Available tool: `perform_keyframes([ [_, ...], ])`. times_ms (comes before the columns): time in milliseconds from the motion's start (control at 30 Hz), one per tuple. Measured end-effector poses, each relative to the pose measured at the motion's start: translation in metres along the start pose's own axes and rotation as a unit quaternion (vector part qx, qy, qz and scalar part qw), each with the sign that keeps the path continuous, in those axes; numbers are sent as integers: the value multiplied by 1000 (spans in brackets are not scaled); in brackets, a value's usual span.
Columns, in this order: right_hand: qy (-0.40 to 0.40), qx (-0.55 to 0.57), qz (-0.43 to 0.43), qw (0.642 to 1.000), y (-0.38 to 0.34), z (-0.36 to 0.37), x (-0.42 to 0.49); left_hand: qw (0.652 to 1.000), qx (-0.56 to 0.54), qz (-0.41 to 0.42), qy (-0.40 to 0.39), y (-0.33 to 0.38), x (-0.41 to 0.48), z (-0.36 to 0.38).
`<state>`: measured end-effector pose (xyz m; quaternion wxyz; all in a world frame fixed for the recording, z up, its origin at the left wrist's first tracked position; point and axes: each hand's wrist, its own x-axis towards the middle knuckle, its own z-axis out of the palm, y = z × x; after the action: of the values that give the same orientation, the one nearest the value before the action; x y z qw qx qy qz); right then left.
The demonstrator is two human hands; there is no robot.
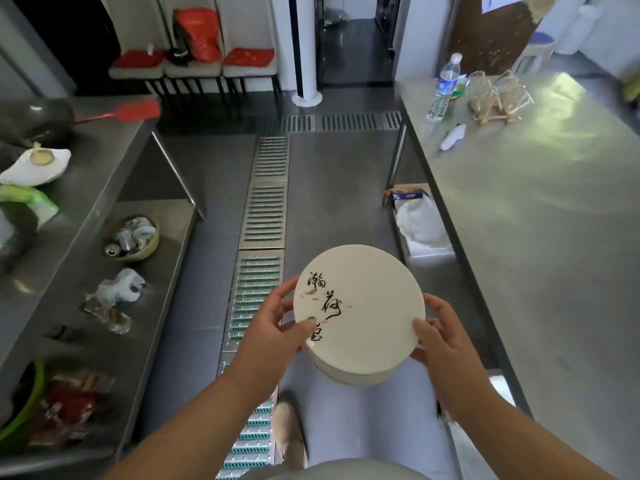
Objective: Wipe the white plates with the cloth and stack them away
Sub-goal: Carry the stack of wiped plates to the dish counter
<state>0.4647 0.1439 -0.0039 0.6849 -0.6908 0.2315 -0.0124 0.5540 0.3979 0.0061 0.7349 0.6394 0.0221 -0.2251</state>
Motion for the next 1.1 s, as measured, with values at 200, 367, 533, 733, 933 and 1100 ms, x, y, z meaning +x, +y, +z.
perform_keyframes([
  [200,63,12,15,998,-30,49,65,998,38,-8,-42,49,96,-35],
  [367,118,42,23,992,-45,56,108,994,67,-29,-82,72,167,-31],
  [533,154,58,28,986,-54,34,151,986,93,-53,-130,87,229,2],
  [733,201,97,42,974,-65,-9,203,982,97,-62,-152,103,288,63],
  [933,218,136,43,966,-71,-45,249,973,125,-67,-182,119,345,110],
  [1100,234,170,48,956,-62,-61,271,959,145,-95,-223,115,386,134],
])
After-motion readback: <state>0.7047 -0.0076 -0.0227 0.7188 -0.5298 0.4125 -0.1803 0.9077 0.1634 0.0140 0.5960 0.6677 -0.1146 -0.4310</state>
